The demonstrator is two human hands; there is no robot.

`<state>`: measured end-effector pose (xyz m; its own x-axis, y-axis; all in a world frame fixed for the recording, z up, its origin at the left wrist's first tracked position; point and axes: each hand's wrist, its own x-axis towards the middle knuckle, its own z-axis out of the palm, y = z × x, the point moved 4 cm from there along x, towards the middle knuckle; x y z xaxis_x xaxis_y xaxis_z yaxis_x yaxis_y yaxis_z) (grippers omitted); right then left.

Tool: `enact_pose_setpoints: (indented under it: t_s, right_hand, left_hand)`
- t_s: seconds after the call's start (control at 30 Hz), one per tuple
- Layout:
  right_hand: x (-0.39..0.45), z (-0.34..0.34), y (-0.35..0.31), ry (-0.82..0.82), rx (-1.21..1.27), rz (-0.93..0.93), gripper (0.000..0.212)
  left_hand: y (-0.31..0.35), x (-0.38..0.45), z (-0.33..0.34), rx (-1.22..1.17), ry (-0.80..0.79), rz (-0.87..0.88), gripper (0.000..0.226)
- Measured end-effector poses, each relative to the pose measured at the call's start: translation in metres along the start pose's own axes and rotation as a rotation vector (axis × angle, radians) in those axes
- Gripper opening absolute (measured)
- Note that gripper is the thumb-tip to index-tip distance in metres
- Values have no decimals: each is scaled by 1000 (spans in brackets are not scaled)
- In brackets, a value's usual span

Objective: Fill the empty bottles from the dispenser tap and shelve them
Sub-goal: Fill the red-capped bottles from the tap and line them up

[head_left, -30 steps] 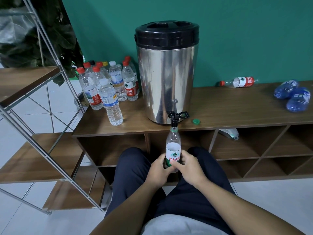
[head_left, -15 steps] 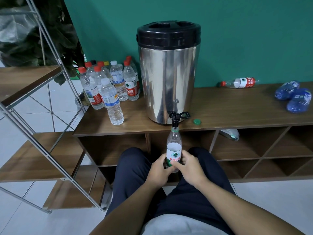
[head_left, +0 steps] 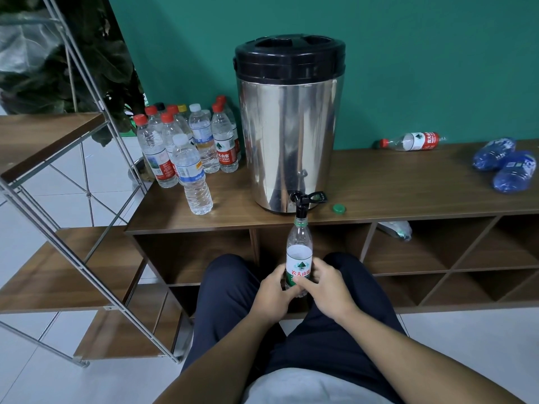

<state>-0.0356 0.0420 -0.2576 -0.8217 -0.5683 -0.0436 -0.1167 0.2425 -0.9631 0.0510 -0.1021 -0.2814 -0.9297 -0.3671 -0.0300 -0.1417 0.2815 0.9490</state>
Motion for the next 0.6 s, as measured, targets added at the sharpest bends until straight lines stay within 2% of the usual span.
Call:
enact_pose_setpoints:
  t_s: [0.6]
  right_hand:
    - [-4, -1, -5, 0, 5, 2, 38]
  left_hand:
    - [1, -2, -1, 11, 4, 5, 38]
